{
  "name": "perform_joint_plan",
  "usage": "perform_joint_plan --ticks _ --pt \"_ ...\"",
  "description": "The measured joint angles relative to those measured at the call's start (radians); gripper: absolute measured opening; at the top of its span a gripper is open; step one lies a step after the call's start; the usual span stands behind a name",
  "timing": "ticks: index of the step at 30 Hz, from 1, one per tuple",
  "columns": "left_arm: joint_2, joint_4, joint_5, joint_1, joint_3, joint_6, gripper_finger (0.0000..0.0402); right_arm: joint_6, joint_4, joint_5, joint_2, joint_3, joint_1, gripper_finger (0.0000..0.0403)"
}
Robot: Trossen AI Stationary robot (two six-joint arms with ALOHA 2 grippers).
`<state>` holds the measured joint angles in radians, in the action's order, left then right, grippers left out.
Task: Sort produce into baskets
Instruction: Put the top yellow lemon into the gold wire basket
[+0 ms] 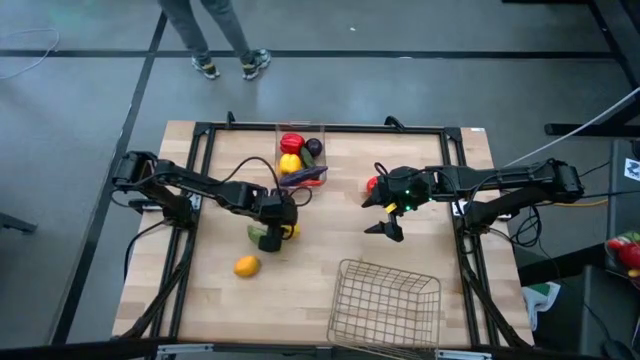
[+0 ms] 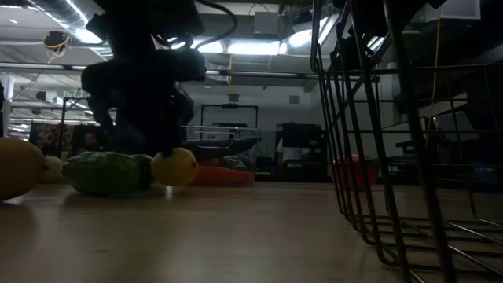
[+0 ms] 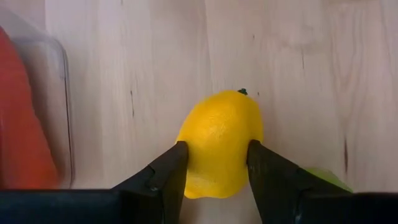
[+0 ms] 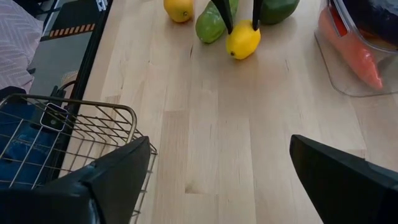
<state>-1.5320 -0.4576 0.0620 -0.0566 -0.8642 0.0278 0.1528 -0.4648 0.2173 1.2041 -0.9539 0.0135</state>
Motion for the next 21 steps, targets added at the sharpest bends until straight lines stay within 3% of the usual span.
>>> perform_joint_plan --ticks 12,21 --pt "0.002 0.132 -0.011 0.000 -0.007 -0.091 0.0154 -0.001 0.000 0.000 0.000 0.000 -0.001 0.0383" --pt "0.003 0.175 -0.011 -0.001 -0.099 -0.111 0.0154 -0.001 0.000 0.000 0.000 -0.001 -0.001 0.0383"
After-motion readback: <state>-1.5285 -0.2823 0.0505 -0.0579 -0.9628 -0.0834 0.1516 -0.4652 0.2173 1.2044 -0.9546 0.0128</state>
